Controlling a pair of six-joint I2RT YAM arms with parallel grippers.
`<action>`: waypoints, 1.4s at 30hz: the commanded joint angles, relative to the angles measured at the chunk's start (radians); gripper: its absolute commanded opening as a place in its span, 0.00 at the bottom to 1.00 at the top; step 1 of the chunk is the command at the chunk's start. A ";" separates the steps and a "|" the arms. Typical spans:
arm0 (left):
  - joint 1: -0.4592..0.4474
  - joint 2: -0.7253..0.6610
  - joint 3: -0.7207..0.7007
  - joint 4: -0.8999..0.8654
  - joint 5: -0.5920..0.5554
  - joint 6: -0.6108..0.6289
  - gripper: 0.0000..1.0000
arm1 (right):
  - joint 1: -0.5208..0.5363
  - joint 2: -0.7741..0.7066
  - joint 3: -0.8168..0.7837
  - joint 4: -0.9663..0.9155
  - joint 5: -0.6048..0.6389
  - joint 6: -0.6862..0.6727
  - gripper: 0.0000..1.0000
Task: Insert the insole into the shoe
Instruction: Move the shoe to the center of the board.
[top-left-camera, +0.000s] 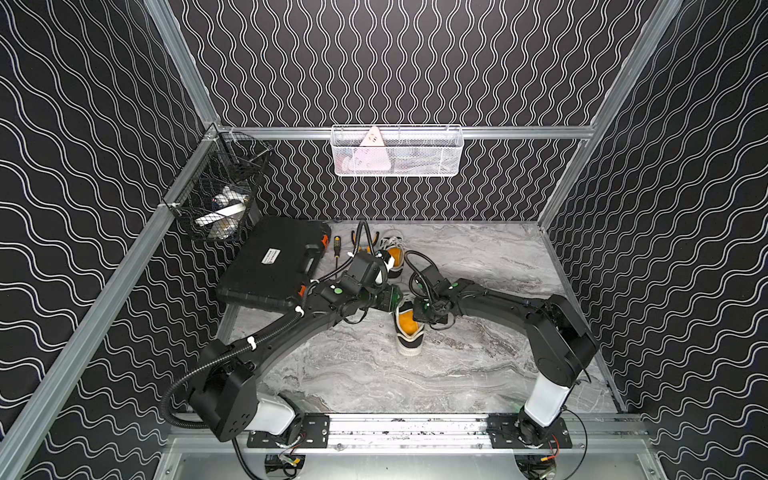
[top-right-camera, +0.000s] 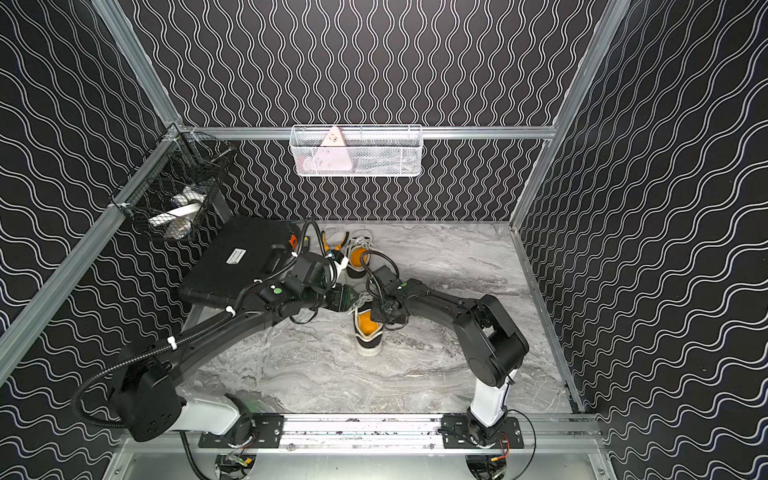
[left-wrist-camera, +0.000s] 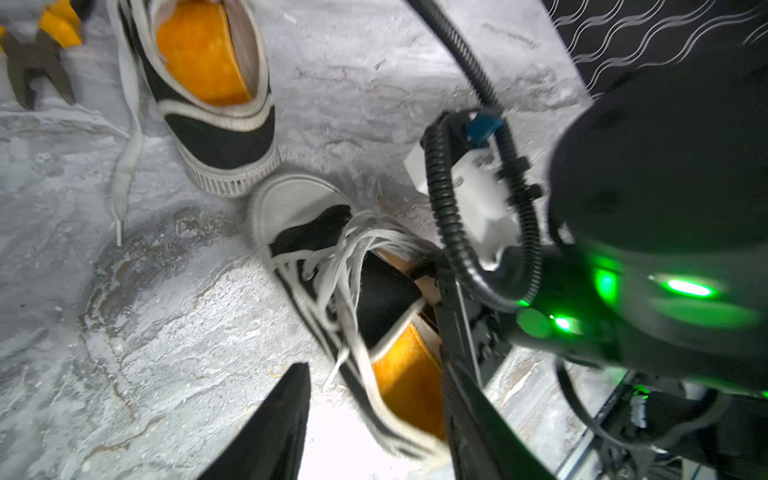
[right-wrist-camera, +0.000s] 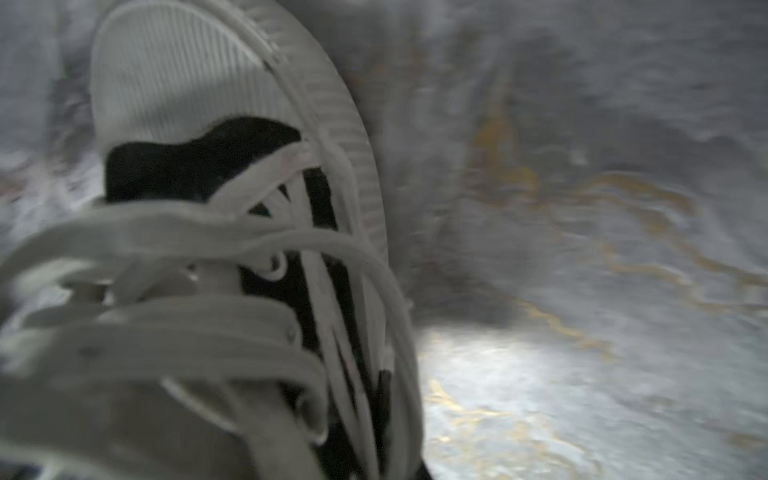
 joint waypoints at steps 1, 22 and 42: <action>0.003 -0.017 0.021 -0.052 -0.010 -0.034 0.56 | -0.025 -0.038 -0.042 0.050 0.025 0.047 0.08; 0.094 0.016 -0.039 -0.104 -0.082 -0.190 0.56 | -0.254 0.240 0.294 0.089 0.056 -0.138 0.18; 0.185 0.015 0.023 -0.196 -0.043 -0.171 0.56 | -0.274 0.488 0.595 0.101 0.035 -0.029 0.19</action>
